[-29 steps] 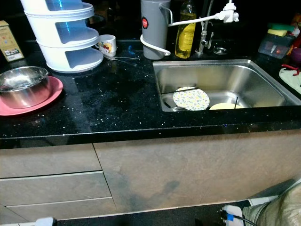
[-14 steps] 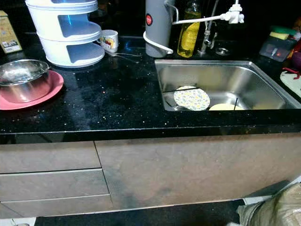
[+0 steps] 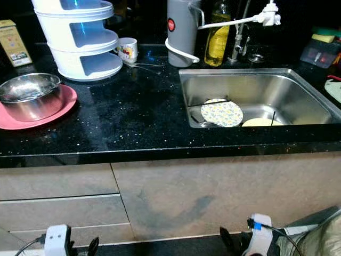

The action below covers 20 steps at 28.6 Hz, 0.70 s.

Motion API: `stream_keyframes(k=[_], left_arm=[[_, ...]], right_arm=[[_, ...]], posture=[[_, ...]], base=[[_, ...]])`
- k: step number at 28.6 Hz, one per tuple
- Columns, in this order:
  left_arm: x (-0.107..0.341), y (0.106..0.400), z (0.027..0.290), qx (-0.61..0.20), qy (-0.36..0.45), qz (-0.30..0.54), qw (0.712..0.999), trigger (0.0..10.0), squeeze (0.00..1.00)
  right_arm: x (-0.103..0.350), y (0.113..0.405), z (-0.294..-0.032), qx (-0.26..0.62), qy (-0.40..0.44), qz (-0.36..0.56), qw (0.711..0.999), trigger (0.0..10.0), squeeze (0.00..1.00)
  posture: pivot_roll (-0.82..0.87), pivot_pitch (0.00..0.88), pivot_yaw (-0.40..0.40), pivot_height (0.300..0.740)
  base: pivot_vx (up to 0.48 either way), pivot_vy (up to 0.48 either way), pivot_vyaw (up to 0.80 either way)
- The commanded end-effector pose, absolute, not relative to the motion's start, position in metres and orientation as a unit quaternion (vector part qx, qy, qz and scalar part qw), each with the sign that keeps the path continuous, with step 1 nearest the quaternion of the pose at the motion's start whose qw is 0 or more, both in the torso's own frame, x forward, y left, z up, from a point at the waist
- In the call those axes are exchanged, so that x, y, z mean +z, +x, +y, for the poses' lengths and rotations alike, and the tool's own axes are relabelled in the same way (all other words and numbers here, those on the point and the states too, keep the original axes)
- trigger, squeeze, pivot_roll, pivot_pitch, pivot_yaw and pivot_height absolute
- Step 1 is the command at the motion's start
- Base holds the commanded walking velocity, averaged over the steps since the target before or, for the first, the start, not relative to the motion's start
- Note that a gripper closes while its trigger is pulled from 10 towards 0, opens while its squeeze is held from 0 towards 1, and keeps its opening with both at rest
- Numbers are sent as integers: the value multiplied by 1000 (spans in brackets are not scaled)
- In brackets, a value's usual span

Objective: Kitchen organization

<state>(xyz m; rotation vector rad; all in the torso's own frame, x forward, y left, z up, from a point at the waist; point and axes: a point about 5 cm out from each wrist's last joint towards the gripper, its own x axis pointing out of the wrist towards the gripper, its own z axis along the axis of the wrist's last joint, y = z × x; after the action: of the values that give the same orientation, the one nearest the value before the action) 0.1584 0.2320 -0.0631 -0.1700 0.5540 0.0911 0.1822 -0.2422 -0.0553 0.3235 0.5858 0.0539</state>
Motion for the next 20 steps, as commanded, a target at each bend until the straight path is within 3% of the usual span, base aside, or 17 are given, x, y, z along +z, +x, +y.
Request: stream_keyframes(k=[1, 20], left_arm=[[-64, 160, 237, 58, -83, 287, 952, 10000, 0], [-62, 180, 235, 69, -82, 299, 948, 10000, 0]], right_arm=[[-57, 185, -237, 29, 157, 302, 940, 10000, 0], [-53, 202, -236, 5, 154, 309, 939, 10000, 0]], posture=[[54, 0, -50, 740], [52, 0, -44, 740]], base=[[0, 0, 0], [0, 0, 0]])
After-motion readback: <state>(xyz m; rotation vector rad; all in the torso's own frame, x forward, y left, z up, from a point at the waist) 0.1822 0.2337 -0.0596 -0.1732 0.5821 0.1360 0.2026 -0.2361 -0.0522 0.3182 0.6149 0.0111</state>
